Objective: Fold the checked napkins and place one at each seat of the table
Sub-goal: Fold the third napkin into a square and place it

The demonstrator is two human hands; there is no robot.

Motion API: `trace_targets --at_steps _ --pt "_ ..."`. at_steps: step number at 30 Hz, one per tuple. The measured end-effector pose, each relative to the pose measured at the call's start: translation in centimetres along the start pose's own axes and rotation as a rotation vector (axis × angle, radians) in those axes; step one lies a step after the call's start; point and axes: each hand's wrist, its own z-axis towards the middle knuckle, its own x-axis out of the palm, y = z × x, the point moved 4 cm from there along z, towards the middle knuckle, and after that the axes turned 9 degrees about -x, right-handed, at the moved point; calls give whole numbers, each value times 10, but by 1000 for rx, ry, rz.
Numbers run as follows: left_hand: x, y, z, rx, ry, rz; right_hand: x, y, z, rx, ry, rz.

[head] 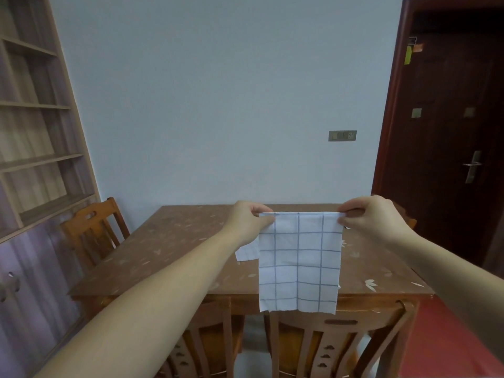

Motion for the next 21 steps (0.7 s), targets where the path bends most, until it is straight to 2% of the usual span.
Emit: trace_targets --at_steps 9,15,18,21 --pt "-6 -3 -4 88 27 144 -8 9 -2 -30 8 -54" --pt "-6 -4 -5 145 94 275 -10 5 2 -12 91 -81" --pt "-4 -3 -1 150 112 323 -9 4 2 -5 122 -30" --pt "0 0 0 91 209 359 -7 6 2 51 107 144"
